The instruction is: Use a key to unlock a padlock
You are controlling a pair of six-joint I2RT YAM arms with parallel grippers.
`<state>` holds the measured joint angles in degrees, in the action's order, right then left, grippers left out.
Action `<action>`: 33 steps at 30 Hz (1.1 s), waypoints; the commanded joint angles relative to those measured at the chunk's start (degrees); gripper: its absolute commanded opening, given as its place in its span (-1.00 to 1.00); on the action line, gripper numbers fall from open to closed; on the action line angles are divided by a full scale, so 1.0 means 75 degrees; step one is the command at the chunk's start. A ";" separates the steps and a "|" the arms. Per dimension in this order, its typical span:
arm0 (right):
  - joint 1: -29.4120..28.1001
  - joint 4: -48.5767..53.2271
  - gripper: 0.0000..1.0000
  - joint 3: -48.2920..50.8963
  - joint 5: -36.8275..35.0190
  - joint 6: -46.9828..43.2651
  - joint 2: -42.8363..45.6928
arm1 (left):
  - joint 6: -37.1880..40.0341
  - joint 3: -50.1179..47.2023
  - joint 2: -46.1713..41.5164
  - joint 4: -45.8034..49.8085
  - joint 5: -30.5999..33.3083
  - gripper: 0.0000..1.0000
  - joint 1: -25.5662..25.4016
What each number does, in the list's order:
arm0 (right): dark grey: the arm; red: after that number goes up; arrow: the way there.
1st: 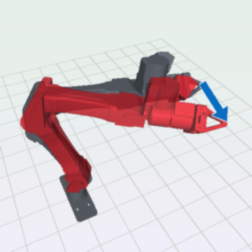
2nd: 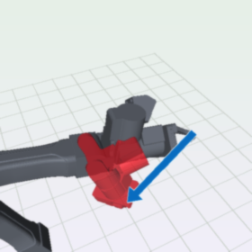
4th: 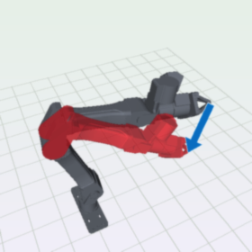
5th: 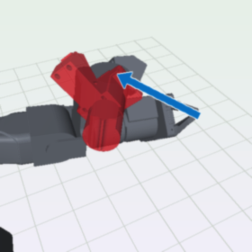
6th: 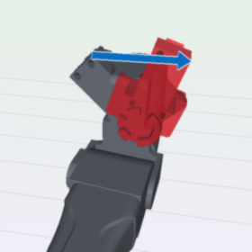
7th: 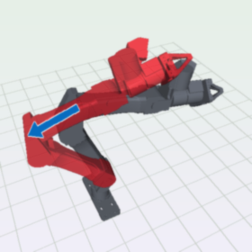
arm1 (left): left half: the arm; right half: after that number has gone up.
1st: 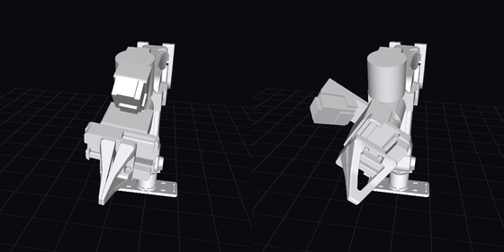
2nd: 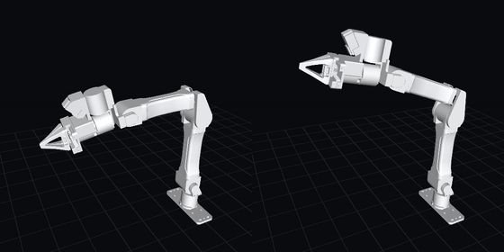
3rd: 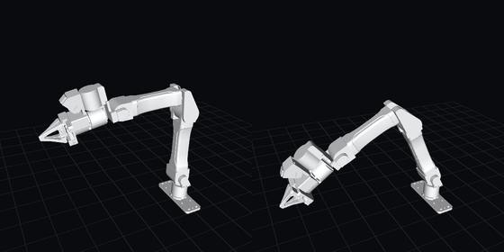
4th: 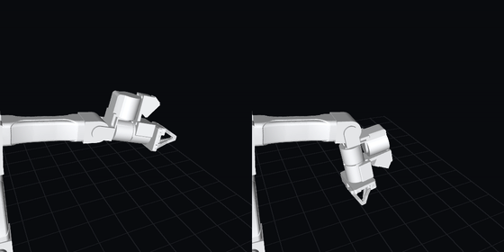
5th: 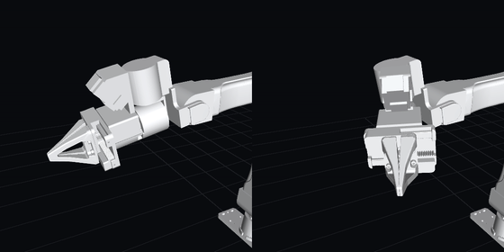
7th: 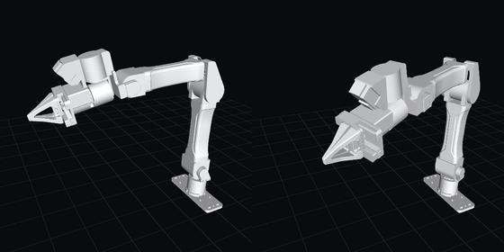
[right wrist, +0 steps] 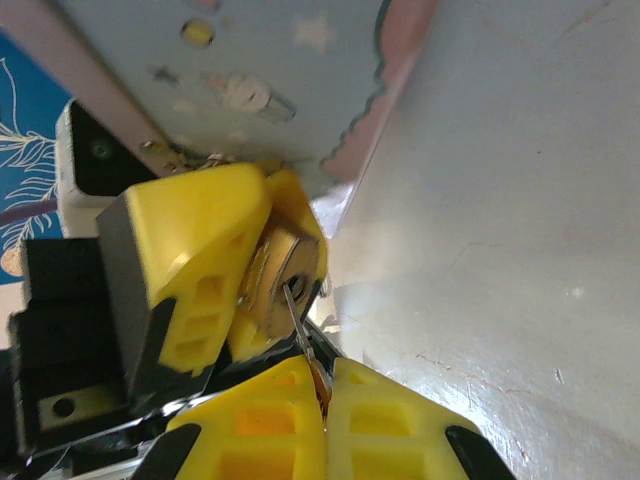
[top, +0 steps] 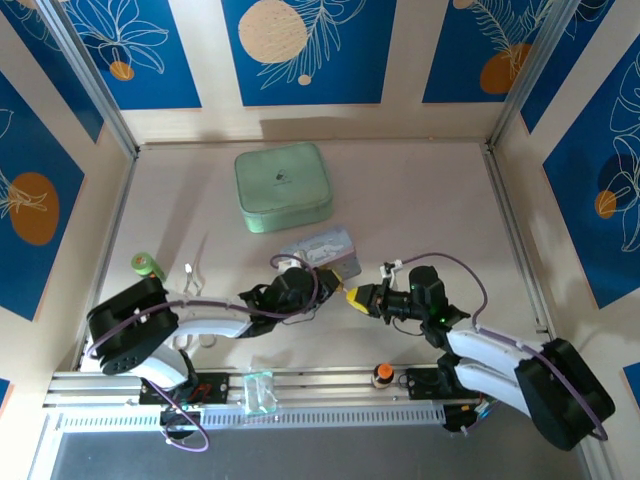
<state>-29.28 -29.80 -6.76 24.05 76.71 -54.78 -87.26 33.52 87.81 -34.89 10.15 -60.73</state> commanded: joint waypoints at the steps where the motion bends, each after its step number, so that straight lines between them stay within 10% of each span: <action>1: 0.0183 0.0495 -1.00 -0.0198 0.0408 -0.0407 0.0265 | -0.0273 -0.0114 0.0403 -0.1535 -0.0186 -1.00 0.0062; 33: 0.1585 -0.0316 -1.00 -0.0553 0.2792 -0.1368 -0.0833 | -0.0753 -0.0085 0.0885 -0.3032 -0.1108 -1.00 0.0061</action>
<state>-17.54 -32.14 -8.40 40.80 68.93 -60.34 -91.31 32.18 93.62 -51.55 5.69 -59.88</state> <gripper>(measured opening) 0.046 0.122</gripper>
